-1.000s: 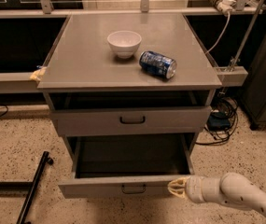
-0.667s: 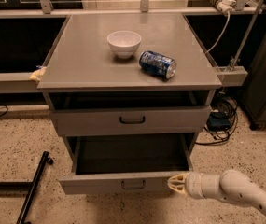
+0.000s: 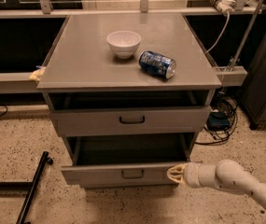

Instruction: Close middle drawer

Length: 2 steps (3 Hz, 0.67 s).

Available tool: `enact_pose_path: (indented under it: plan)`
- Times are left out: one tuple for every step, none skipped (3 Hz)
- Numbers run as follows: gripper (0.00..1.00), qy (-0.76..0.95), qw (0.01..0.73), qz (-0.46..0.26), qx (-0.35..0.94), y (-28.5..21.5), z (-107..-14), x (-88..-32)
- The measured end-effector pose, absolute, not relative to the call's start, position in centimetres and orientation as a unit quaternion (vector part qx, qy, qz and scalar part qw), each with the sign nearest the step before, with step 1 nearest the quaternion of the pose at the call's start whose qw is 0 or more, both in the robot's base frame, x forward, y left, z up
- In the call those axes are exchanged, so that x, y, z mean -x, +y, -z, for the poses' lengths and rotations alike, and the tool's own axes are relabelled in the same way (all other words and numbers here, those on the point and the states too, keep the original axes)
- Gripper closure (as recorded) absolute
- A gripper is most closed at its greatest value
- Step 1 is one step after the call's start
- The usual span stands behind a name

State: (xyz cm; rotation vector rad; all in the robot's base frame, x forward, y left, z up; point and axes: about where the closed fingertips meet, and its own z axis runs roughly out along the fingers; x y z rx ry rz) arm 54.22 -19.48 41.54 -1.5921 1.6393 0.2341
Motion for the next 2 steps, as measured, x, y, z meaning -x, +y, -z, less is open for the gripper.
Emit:
enact_pose_path:
  plan:
    - [1.0, 0.656, 0.409, -0.097, 0.628, -19.9, -41.1, -56.4]
    - [1.0, 0.657, 0.407, -0.101, 0.627, -20.0, -40.9, -58.6]
